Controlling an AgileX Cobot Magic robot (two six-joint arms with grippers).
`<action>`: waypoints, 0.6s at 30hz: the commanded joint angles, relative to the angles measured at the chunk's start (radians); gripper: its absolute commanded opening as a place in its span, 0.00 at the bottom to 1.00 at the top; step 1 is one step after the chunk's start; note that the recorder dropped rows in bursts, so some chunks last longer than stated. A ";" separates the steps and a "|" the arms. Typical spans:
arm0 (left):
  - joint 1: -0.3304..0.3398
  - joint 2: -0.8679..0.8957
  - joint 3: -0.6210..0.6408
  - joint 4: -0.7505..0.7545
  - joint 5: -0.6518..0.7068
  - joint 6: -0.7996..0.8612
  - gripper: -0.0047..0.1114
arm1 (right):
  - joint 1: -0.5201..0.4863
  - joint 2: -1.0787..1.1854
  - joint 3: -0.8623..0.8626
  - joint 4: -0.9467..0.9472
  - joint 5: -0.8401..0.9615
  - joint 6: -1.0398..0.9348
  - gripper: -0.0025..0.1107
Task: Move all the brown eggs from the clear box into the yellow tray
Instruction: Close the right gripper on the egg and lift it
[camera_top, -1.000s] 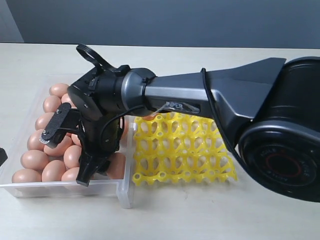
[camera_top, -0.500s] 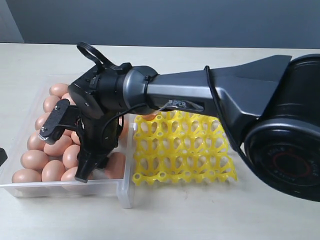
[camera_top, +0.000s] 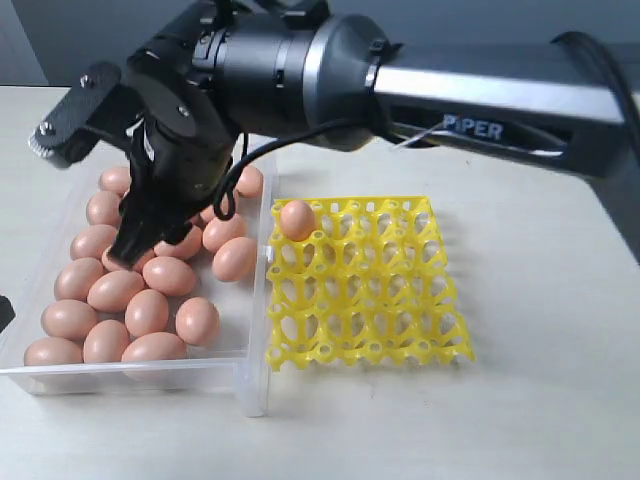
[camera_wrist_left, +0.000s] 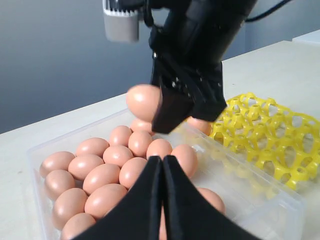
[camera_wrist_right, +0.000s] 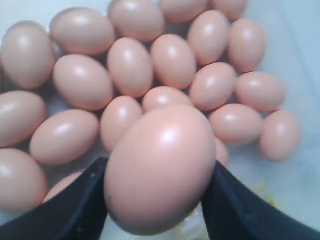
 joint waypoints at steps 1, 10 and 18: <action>-0.006 -0.005 0.004 -0.006 -0.004 -0.004 0.04 | -0.002 -0.081 0.003 -0.203 -0.036 0.252 0.03; -0.006 -0.005 0.004 -0.006 -0.004 -0.004 0.04 | -0.002 -0.199 0.018 -0.388 -0.003 0.545 0.03; -0.006 -0.005 0.004 -0.006 -0.004 -0.004 0.04 | -0.002 -0.378 0.208 -0.648 0.053 0.825 0.03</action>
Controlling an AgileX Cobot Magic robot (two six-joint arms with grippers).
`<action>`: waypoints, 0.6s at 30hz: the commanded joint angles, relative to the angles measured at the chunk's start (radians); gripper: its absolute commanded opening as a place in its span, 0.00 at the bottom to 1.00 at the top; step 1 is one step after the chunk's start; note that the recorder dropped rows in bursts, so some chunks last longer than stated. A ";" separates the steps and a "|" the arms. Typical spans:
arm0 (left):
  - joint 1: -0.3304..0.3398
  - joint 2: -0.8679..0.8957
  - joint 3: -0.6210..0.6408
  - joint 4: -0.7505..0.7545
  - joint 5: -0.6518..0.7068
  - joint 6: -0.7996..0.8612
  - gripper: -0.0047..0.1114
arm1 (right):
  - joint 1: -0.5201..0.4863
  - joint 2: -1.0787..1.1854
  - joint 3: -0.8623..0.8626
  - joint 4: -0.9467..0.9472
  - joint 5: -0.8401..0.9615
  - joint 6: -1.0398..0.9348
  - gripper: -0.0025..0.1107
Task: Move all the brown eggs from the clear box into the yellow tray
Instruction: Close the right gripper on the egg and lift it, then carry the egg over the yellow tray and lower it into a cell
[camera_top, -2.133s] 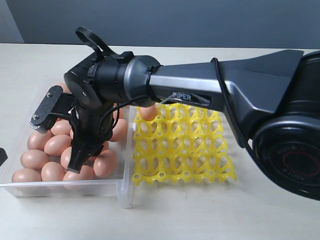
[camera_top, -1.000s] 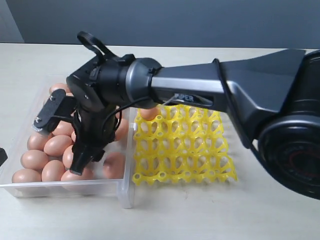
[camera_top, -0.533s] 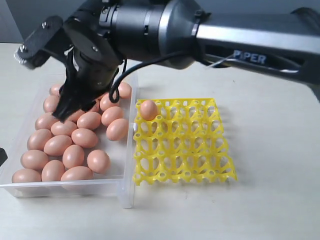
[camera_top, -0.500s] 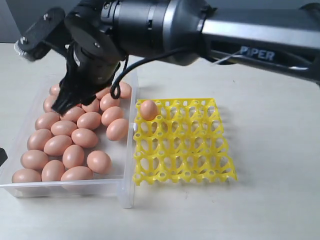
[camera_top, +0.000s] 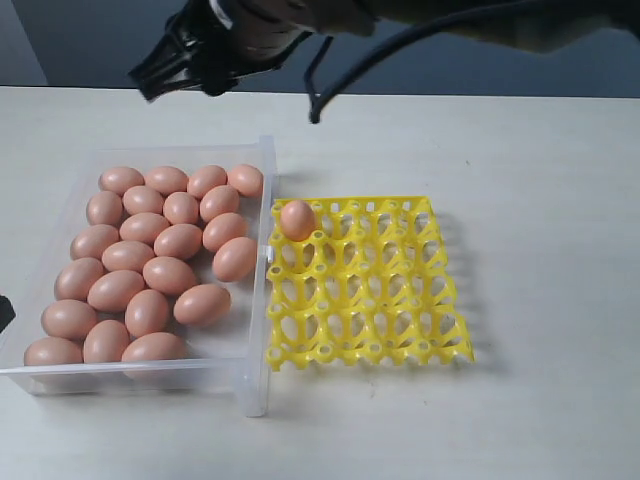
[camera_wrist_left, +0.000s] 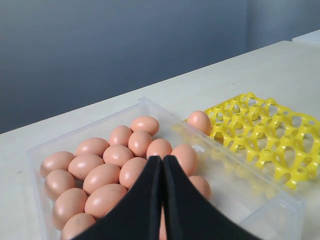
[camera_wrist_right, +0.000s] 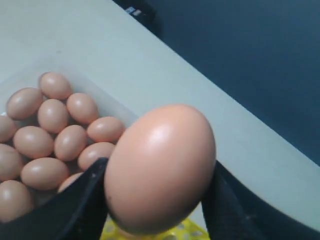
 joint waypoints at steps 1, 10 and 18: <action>-0.006 -0.005 0.004 -0.006 -0.004 -0.004 0.04 | -0.002 -0.130 0.152 -0.160 0.023 0.181 0.03; -0.006 -0.005 0.004 -0.006 -0.004 -0.004 0.04 | -0.004 -0.332 0.645 -0.512 -0.173 0.742 0.03; -0.006 -0.005 0.004 -0.006 -0.004 -0.004 0.04 | -0.034 -0.191 0.854 -1.049 -0.216 1.448 0.02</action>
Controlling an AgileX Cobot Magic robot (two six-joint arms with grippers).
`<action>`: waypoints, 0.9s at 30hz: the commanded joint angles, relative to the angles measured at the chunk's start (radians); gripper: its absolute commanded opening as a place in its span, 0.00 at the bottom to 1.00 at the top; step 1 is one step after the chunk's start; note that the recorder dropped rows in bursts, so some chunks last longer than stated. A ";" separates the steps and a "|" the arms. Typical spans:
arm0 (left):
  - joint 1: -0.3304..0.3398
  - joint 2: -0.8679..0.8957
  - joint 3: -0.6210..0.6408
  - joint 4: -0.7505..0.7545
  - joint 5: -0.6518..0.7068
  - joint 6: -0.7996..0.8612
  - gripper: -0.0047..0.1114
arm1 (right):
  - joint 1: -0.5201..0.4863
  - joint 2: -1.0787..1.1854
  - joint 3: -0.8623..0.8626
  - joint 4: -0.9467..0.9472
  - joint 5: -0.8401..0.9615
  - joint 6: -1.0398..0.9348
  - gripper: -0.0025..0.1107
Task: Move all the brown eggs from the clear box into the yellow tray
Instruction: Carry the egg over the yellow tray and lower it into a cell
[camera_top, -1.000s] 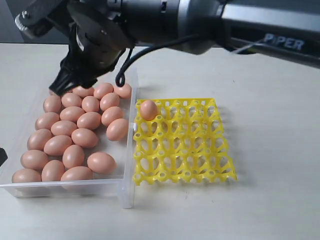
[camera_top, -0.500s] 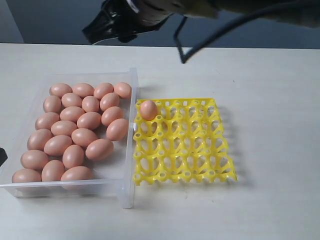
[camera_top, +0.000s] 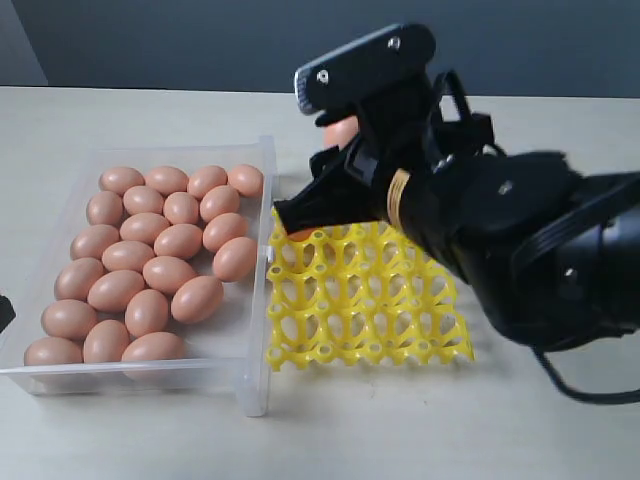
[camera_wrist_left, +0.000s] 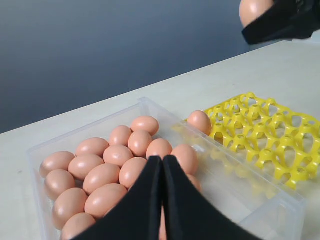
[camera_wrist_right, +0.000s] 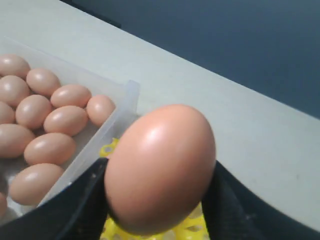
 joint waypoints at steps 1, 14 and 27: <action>-0.006 -0.005 0.004 -0.006 -0.004 -0.004 0.04 | -0.053 0.126 0.030 -0.150 0.050 0.277 0.02; -0.006 -0.005 0.004 -0.006 -0.004 -0.004 0.04 | -0.166 0.405 -0.202 -0.150 -0.217 0.180 0.02; -0.006 -0.005 0.004 0.000 -0.002 -0.004 0.04 | 0.047 0.076 -0.209 -0.150 0.201 0.117 0.02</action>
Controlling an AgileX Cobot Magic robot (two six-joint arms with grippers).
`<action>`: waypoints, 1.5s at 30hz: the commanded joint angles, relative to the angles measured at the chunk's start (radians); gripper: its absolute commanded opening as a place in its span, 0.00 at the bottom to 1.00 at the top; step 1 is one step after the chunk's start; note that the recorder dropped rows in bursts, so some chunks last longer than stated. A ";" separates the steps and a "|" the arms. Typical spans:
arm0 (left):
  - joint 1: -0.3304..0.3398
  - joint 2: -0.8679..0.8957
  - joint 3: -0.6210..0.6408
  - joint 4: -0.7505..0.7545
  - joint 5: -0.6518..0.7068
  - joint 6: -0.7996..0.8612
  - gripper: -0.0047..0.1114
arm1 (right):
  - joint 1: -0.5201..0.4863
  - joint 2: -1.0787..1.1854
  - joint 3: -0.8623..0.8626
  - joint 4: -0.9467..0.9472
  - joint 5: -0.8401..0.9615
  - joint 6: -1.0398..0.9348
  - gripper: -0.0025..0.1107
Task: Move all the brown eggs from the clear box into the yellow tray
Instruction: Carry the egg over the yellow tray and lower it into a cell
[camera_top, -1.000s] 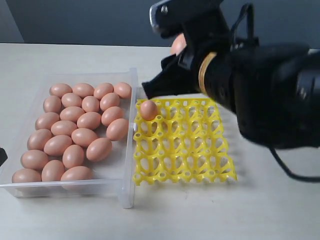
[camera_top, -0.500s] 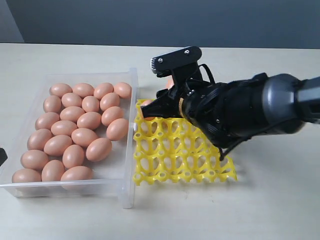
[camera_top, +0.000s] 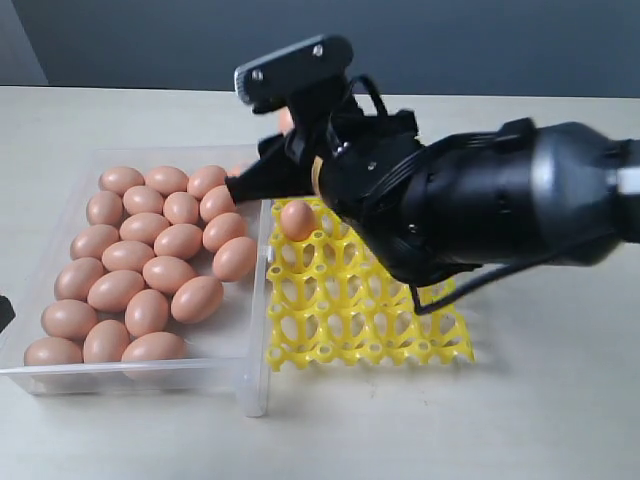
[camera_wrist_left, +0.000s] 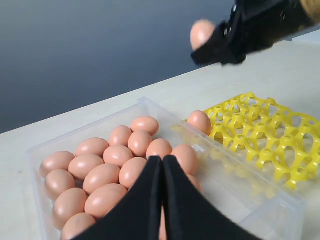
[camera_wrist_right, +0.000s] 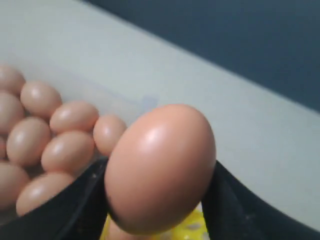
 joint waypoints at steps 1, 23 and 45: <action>-0.006 -0.005 0.004 0.000 -0.002 -0.004 0.04 | 0.117 -0.223 -0.009 -0.011 0.241 -0.050 0.02; -0.006 -0.005 0.004 -0.006 -0.004 -0.004 0.04 | 0.128 -0.674 -0.009 0.516 0.276 -0.930 0.02; -0.006 -0.005 0.004 -0.006 -0.004 -0.004 0.04 | -0.074 -0.518 0.122 1.777 -0.417 -2.012 0.02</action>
